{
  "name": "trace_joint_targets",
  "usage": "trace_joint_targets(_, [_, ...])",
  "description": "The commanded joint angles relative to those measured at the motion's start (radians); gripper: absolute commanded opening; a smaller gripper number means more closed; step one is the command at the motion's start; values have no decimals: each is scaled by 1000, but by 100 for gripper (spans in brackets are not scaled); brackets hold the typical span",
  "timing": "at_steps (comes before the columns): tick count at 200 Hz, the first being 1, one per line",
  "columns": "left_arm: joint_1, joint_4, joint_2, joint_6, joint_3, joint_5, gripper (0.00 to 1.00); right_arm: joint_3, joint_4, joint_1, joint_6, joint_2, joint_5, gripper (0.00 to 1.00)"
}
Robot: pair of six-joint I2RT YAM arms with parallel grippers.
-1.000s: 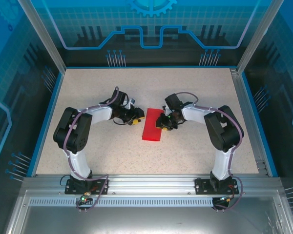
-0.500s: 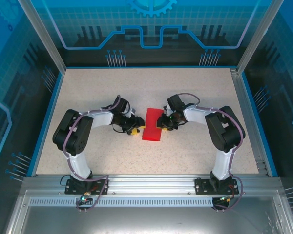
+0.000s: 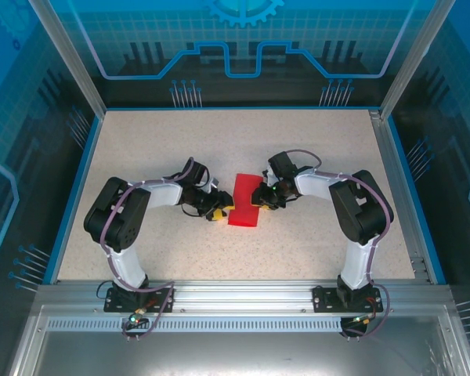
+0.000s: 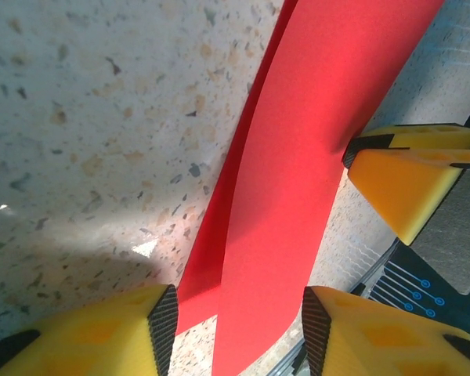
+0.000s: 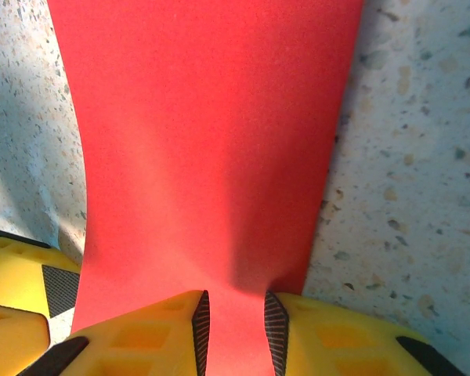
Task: Fold a paper plane with a square sheet of paper (pick it up from the middle)
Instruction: Fold the triangle a second time at the center of the table.
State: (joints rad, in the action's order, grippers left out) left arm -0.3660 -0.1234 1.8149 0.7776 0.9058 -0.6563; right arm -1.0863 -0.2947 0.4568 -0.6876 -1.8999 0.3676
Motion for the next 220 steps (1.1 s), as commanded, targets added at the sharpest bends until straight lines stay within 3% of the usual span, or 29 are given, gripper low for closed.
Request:
trace_joint_targets(1, [-11,10,4,17,5,-41,48,40,-51,-10,15,-45,-46,30])
trace_joint_targets(220, [-8,108,123,81,125,-57,42,62,-16,-14,0,-45,-26,30])
